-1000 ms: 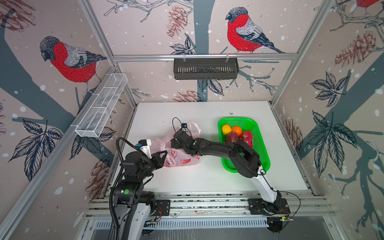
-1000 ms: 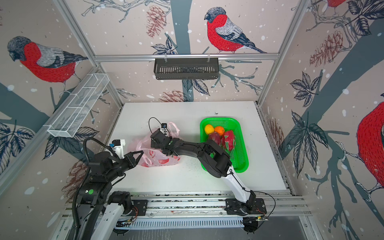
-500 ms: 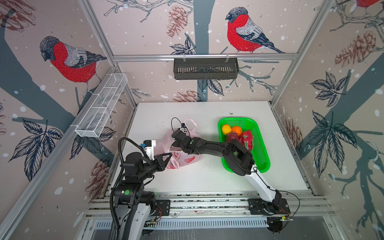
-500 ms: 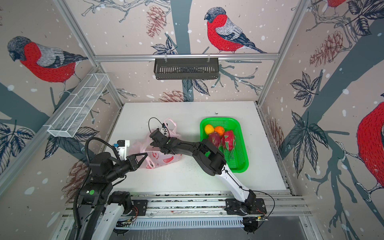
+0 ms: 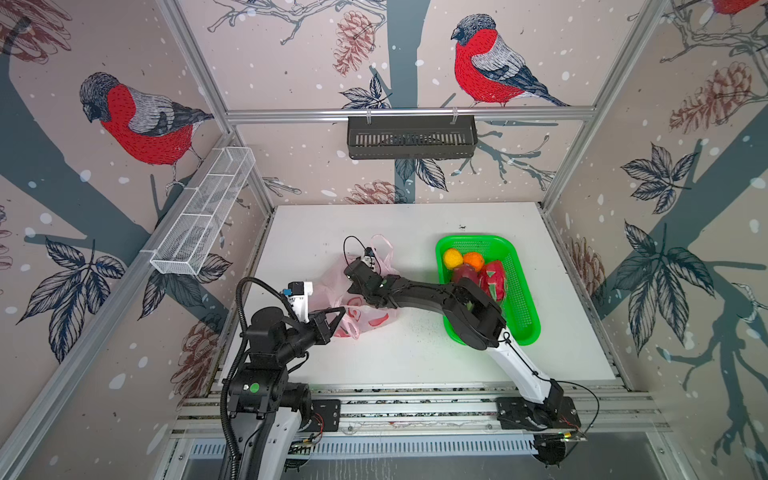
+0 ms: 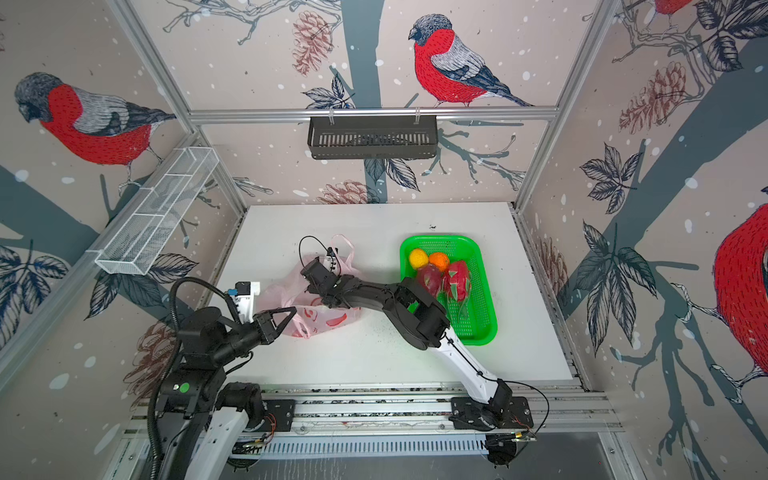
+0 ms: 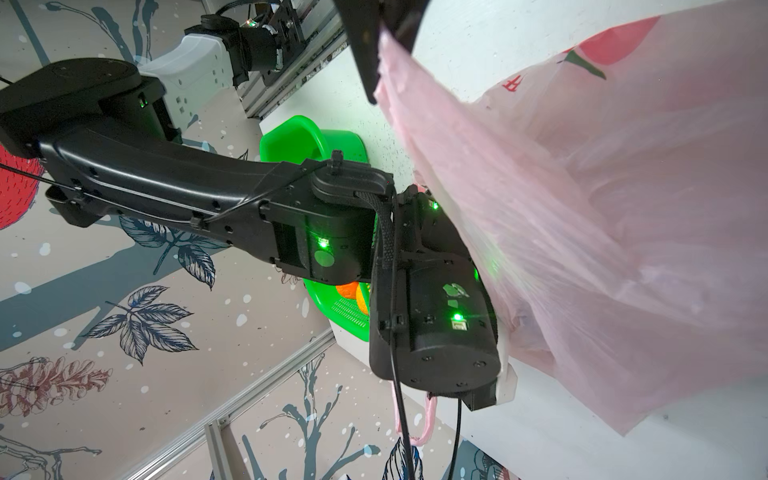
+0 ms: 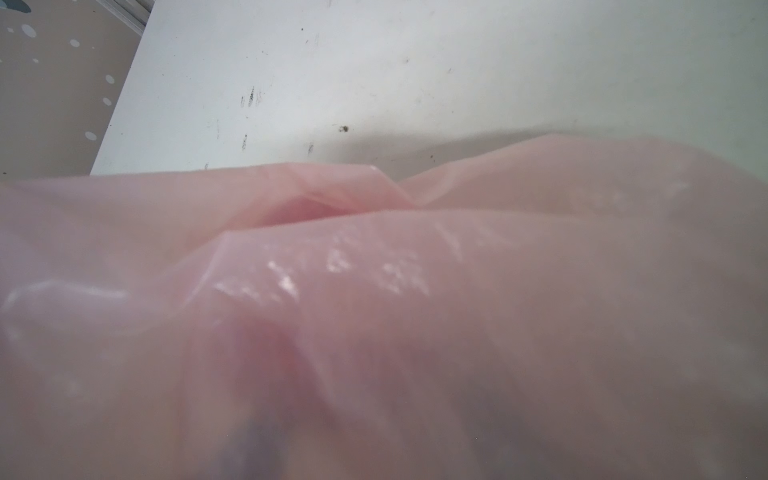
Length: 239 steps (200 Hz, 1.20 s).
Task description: Untie the knot of the plastic bag and take out the fruit
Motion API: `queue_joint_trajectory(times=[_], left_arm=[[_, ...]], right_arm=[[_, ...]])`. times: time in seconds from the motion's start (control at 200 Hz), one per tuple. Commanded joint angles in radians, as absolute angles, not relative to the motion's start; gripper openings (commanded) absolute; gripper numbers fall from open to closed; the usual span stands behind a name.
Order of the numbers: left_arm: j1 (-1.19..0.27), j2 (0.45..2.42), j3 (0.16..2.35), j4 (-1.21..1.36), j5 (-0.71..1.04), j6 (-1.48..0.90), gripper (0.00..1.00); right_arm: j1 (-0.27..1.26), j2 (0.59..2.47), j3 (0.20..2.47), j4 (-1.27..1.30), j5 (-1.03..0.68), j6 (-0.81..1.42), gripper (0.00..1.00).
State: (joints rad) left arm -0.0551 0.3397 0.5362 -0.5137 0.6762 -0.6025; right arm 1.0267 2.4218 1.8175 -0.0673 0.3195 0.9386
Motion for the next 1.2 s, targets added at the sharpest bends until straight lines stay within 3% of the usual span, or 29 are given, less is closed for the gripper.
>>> queue_joint_trajectory(times=[0.0,0.27,0.741,0.926,1.191], left_arm=[[-0.051,0.339,0.530,-0.520,0.646,-0.605,0.00],[-0.051,0.372,0.516,-0.597,0.570,-0.597,0.00],[-0.051,0.471,0.546,-0.799,0.408,-0.536,0.00],[-0.051,0.496,0.552,-0.797,0.458,-0.522,0.00],[-0.051,0.463,0.575,-0.758,0.663,-0.467,0.00]], right_arm=[[1.025,2.390,1.773,-0.077,0.328,0.945,0.58],[1.019,2.277,1.613,-0.013,0.331,0.938,0.40],[1.014,2.136,1.389,0.097,0.296,0.910,0.33],[1.003,2.141,1.370,0.196,0.229,0.901,0.48],[0.997,2.207,1.429,0.272,0.186,0.957,0.79]])
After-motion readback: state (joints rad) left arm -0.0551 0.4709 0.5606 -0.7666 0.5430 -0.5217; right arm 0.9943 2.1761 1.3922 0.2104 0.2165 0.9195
